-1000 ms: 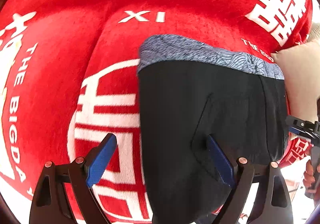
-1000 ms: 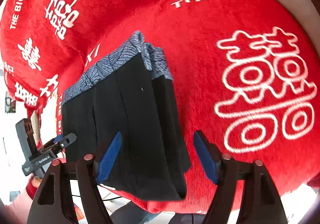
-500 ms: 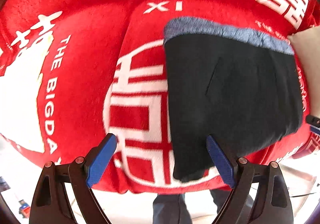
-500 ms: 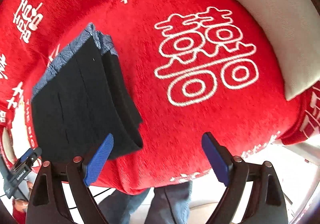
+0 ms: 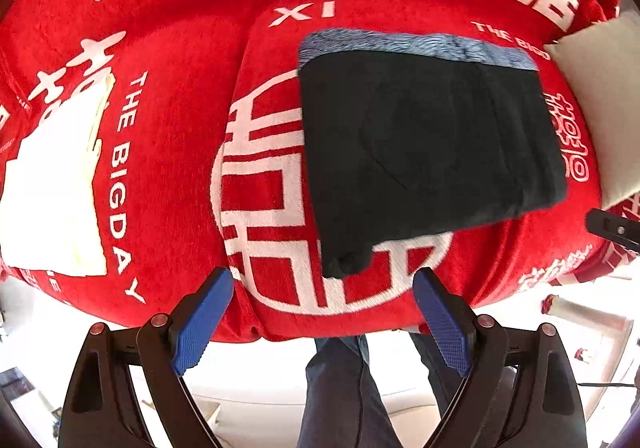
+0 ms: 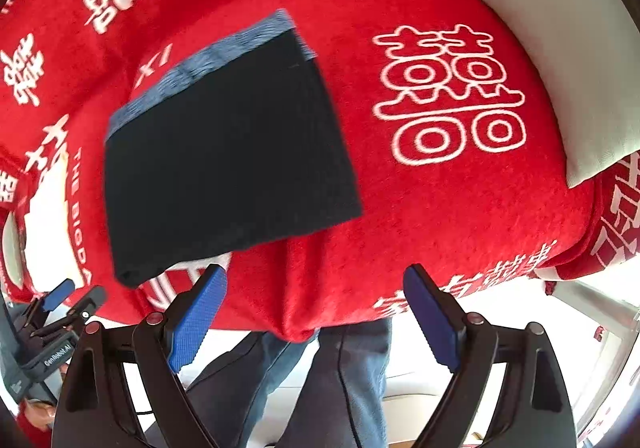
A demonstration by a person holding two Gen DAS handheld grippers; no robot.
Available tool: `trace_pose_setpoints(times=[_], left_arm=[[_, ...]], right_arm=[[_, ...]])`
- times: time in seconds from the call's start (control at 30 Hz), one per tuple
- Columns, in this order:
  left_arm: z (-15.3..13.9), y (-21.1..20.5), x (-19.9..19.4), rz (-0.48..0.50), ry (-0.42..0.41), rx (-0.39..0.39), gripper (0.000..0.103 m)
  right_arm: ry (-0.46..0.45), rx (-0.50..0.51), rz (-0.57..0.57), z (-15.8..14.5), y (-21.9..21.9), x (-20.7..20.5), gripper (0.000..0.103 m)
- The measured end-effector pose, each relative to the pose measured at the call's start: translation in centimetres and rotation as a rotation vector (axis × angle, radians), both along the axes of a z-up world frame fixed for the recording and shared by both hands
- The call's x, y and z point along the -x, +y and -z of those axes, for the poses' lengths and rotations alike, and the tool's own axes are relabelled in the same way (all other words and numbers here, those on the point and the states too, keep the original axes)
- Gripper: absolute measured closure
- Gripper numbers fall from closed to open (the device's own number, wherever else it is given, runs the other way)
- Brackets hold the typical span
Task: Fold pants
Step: 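Release the bundle and raise both grippers away from the bed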
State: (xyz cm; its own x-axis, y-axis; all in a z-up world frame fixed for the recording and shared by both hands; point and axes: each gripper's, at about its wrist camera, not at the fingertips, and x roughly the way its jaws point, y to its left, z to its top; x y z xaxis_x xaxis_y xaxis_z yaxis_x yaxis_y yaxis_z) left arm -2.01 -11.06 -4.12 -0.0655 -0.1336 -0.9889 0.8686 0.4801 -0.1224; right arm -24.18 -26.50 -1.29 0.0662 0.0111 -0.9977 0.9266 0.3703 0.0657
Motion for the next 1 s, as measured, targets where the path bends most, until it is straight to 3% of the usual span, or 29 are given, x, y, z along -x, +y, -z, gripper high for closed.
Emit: trace_pose_setpoints(times=[0.43, 0.53, 0.63, 0.73, 0.8, 1.0], left_arm=[[-4.1, 0.6, 2.2, 0.088, -0.013, 0.075, 0.011], [-4.6, 0.8, 2.6, 0.097, -0.020, 0.071, 0.000], [-5.1, 1.1, 2.9, 0.112, -0.042, 0.083, 0.000], [-5.9, 1.3, 3.2, 0.100, -0.051, 0.108, 0.000], [-6.3, 1.1, 3.6, 0.090, -0.064, 0.112, 0.000], [-7.5, 0.3, 4.7, 0.031, -0.099, 0.107, 0.000]], right_arm=[[-0.043, 0.068, -0.044, -4.5, 4.3, -2.7, 0.011], [-0.038, 0.084, -0.043, -5.1, 5.0, -2.9, 0.011], [-0.039, 0.113, -0.057, -6.0, 5.5, -3.1, 0.011], [-0.040, 0.129, -0.080, -6.8, 5.6, -3.3, 0.009], [-0.040, 0.138, -0.095, -7.3, 5.5, -3.4, 0.000], [-0.035, 0.135, -0.143, -8.2, 4.7, -2.9, 0.000]])
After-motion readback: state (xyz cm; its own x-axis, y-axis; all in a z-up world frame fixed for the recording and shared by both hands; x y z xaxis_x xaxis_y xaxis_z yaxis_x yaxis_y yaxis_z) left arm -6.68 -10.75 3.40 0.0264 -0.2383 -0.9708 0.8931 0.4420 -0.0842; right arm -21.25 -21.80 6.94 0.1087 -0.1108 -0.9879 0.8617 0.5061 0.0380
